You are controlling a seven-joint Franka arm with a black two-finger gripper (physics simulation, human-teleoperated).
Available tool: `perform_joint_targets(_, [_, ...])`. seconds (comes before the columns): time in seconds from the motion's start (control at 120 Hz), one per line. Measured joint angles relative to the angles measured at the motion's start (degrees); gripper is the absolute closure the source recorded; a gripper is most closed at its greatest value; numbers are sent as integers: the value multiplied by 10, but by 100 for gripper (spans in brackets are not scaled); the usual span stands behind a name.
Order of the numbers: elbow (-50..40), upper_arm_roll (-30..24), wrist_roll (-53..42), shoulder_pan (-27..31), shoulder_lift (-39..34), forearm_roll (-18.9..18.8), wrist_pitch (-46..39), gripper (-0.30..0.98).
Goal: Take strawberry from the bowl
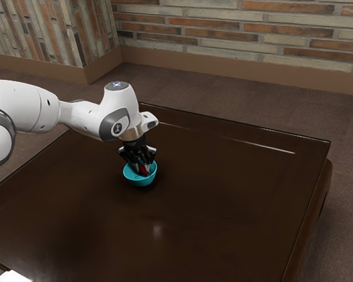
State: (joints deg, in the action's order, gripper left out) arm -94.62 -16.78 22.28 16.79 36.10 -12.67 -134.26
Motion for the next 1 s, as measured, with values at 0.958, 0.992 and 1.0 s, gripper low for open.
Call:
perform_joint_targets(0.958, [3,-92,28,-98,-39,18,-8,24])
perform_joint_targets(0.992, [-1,-92,27,-97,-68,19,-1,20])
perform_joint_targets(1.0, [-1,-91,27,-97,-77,19,2,20])
